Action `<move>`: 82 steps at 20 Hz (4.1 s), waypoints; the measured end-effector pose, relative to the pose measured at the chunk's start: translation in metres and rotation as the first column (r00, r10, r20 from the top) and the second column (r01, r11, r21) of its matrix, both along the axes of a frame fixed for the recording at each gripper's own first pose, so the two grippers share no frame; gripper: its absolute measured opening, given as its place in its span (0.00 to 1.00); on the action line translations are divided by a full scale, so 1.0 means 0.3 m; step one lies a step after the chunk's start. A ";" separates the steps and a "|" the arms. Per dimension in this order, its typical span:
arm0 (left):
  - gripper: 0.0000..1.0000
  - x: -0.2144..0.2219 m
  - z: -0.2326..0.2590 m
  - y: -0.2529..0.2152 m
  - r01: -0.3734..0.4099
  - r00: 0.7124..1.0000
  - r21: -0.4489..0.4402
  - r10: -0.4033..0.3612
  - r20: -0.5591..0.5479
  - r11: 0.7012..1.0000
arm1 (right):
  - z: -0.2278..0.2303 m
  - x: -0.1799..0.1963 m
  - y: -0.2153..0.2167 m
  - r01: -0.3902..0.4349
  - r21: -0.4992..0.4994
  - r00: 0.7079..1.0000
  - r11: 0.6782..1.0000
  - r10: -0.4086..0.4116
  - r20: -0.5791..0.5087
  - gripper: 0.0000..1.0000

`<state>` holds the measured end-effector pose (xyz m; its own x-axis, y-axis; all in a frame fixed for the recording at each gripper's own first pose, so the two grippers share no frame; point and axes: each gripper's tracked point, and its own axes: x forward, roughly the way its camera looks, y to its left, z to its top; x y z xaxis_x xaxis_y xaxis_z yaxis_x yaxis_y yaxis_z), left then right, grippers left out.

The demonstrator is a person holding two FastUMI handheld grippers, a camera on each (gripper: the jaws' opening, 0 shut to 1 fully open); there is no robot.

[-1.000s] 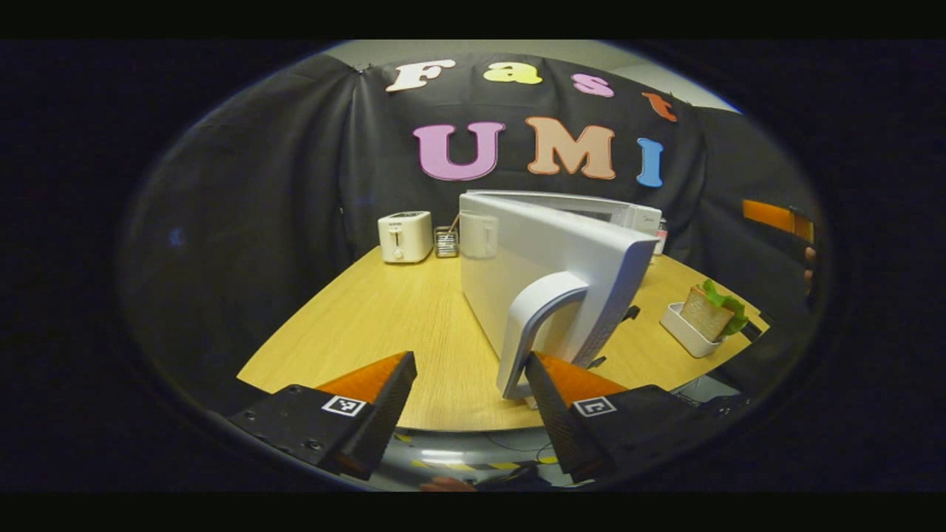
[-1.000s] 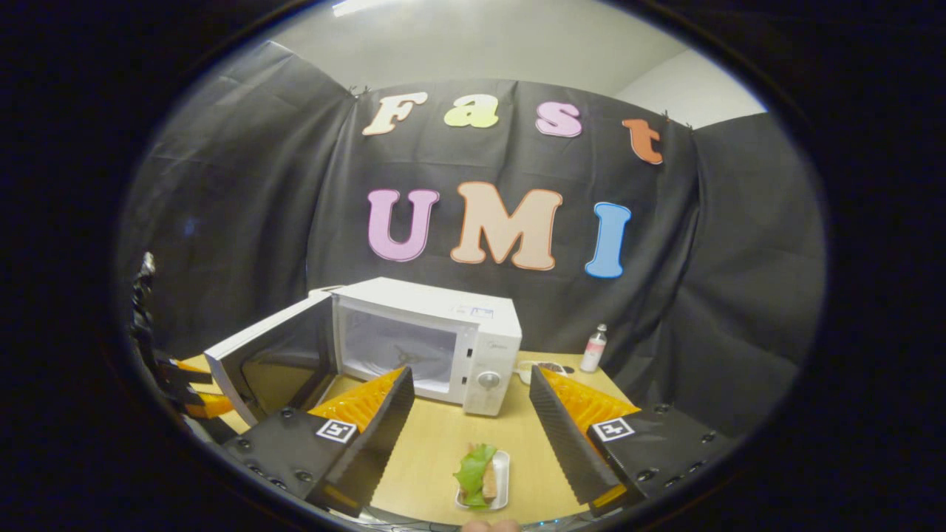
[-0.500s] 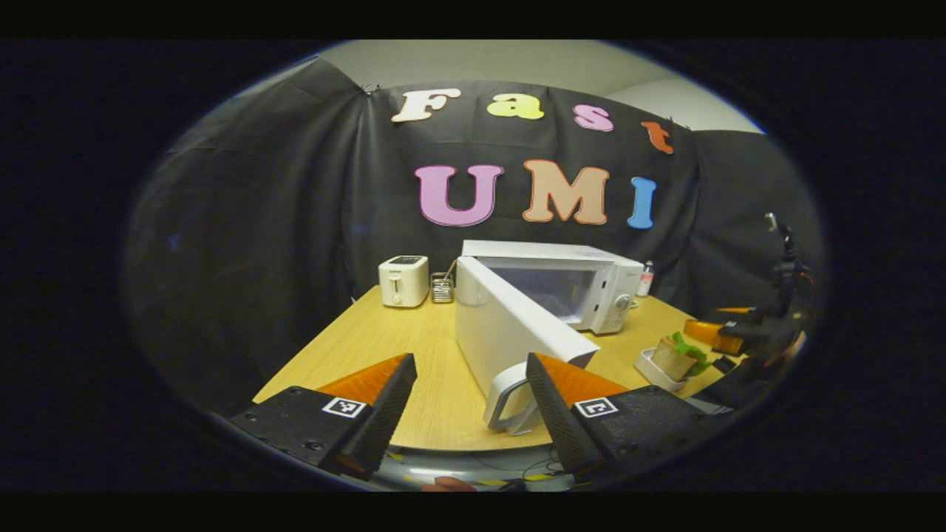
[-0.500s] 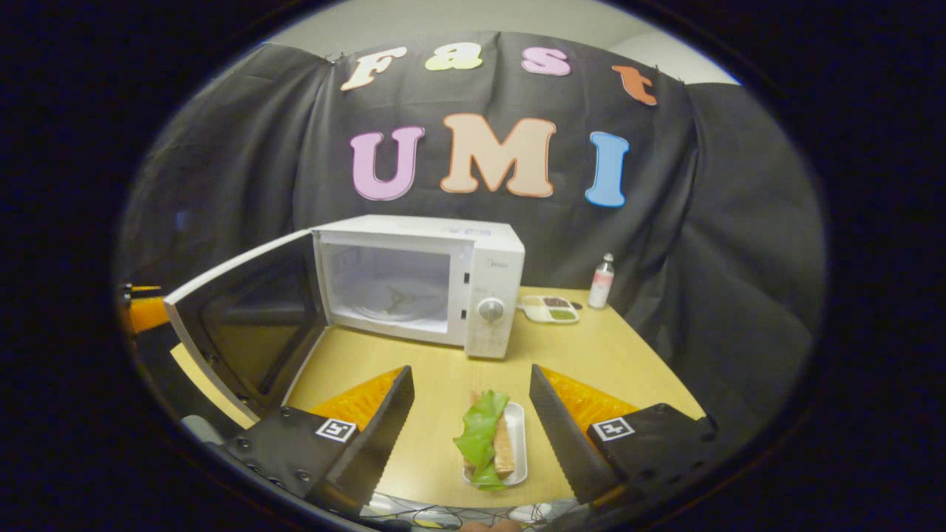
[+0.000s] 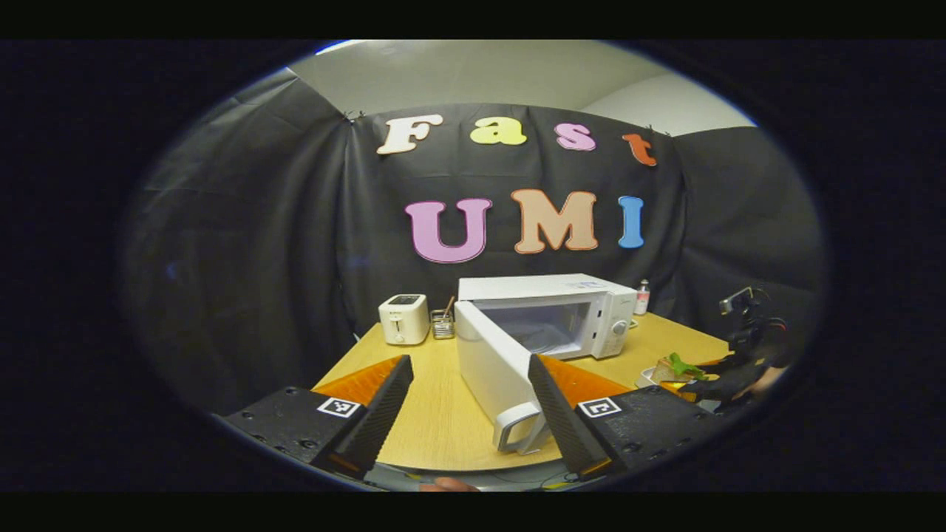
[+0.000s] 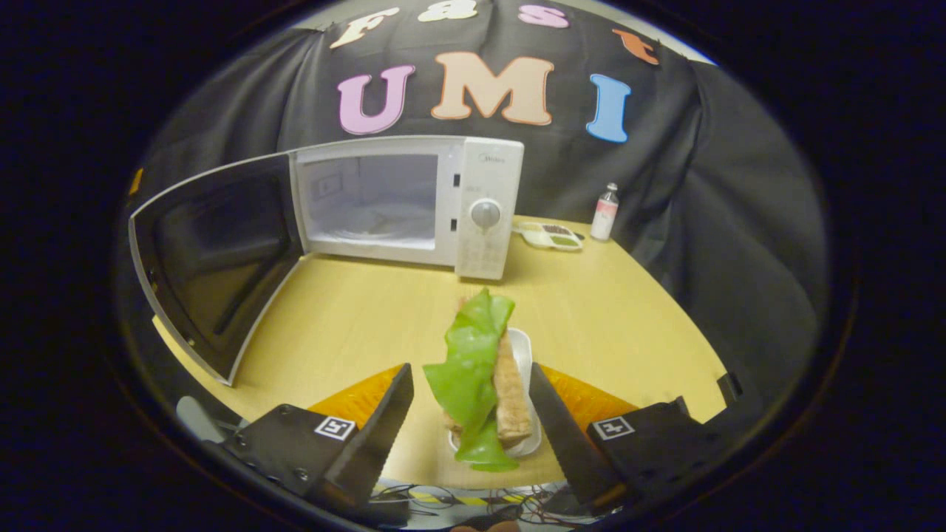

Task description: Open the microwave oven with the left hand, put the food in, and close the microwave oven.

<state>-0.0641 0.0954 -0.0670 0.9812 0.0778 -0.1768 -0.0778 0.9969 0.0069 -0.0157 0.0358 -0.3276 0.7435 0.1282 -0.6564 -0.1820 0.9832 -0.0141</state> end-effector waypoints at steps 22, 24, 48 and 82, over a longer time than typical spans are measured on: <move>0.87 -0.025 0.077 0.012 -0.053 0.997 -0.049 0.055 0.044 0.997 | 0.038 0.045 -0.057 0.121 0.107 0.992 0.987 -0.117 -0.044 0.35; 0.91 -0.030 0.079 0.017 -0.057 0.997 -0.049 0.059 0.049 0.997 | 0.078 0.068 -0.047 0.112 0.118 0.994 0.987 -0.110 -0.025 0.35; 0.94 -0.062 0.238 0.065 -0.116 0.977 -0.057 0.125 0.173 0.992 | 0.143 0.417 0.707 0.215 0.589 0.976 0.779 -0.156 -0.150 0.29; 0.92 -0.205 0.141 0.170 -0.231 0.972 0.003 0.231 0.035 0.973 | -0.057 1.027 1.037 0.385 0.645 0.909 0.660 -0.392 -0.141 0.36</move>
<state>-0.1255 0.1465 -0.0246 0.9419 0.3044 -0.1420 -0.3066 0.9518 0.0068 0.2923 0.3469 -0.3448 0.8302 0.2138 -0.5149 0.2150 0.7294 0.6495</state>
